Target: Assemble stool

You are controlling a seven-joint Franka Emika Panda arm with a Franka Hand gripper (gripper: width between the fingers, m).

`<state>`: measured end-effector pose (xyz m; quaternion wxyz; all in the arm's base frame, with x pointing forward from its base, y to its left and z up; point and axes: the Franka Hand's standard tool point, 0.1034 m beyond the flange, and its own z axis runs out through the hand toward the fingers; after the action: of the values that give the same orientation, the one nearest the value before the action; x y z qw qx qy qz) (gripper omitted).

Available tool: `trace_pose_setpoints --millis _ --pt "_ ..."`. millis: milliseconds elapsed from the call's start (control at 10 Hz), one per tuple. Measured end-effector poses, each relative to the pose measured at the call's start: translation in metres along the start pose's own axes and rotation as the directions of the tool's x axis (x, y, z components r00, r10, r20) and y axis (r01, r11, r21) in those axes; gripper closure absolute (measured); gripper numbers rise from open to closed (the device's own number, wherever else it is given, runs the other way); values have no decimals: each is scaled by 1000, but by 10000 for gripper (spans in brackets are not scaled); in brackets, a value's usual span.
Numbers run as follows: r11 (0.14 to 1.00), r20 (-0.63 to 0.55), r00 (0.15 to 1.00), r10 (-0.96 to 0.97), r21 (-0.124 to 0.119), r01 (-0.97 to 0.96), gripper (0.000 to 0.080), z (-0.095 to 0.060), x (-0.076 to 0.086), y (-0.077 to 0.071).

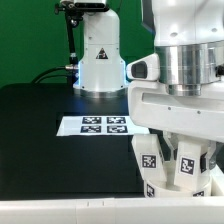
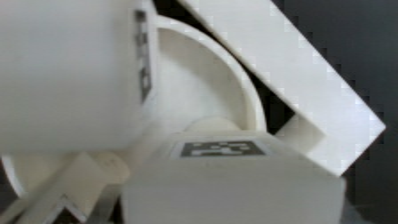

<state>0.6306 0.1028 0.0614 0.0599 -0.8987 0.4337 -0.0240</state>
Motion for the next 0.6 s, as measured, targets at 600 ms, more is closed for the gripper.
trace_pose_setpoints --millis 600 --pt "633 59 633 772 16 -774 468 -5 -6 -11"
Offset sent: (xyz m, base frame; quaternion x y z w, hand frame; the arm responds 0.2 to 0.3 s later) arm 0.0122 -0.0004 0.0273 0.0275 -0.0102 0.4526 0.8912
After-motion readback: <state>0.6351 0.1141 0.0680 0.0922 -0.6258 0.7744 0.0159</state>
